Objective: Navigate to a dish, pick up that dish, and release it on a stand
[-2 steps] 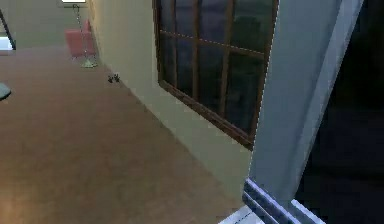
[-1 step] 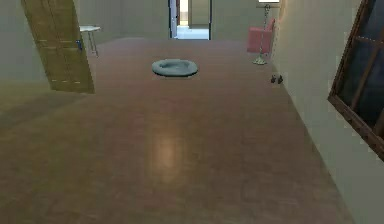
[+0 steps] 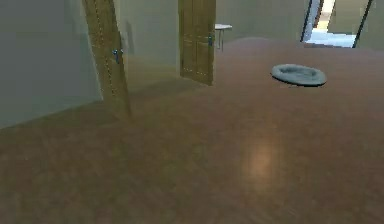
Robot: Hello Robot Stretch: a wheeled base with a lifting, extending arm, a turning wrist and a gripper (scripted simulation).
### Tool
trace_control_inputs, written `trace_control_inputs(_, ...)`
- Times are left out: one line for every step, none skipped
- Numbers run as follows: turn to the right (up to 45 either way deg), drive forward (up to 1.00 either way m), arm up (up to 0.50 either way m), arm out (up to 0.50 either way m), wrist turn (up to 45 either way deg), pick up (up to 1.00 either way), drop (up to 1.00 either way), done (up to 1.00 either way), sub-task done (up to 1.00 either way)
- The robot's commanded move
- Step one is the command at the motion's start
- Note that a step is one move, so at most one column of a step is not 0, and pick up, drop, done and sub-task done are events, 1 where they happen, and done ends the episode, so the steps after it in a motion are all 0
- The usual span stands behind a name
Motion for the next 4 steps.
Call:
trace_control_inputs(45.0, 0.00, 0.00, 0.00, 0.0, 0.00, 0.00, 0.00, 0.00)
trace_control_inputs(45.0, 0.00, 0.00, 0.00, 0.0, 0.00, 0.00, 0.00, 0.00)
trace_control_inputs(12.0, 0.00, 0.00, 0.00, 0.0, 0.00, 0.00, 0.00, 0.00)
trace_control_inputs(0.0, 0.00, 0.00, 0.40, 0.0, 0.00, 0.00, 0.00, 0.00)
